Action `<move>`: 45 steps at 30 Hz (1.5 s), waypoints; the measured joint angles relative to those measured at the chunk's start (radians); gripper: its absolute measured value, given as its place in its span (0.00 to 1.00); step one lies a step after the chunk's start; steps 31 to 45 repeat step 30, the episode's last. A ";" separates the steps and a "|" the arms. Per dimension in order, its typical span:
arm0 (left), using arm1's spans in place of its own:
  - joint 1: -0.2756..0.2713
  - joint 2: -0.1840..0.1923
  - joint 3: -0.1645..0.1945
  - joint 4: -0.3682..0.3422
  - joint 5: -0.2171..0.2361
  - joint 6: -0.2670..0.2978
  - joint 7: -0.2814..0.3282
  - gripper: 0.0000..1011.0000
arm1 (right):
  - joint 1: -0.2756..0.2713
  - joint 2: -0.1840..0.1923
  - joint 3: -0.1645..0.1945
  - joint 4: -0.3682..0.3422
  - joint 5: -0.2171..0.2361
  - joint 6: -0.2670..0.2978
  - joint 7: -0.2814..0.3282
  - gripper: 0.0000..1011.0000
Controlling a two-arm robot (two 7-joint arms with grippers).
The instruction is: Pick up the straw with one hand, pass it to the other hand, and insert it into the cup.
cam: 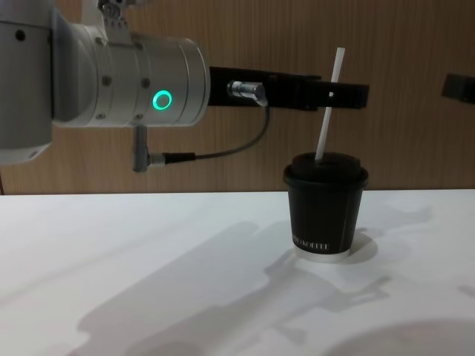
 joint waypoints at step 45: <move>0.034 -0.002 -0.012 -0.026 -0.002 0.013 0.020 0.99 | 0.005 0.011 -0.022 0.015 -0.029 -0.070 0.025 0.99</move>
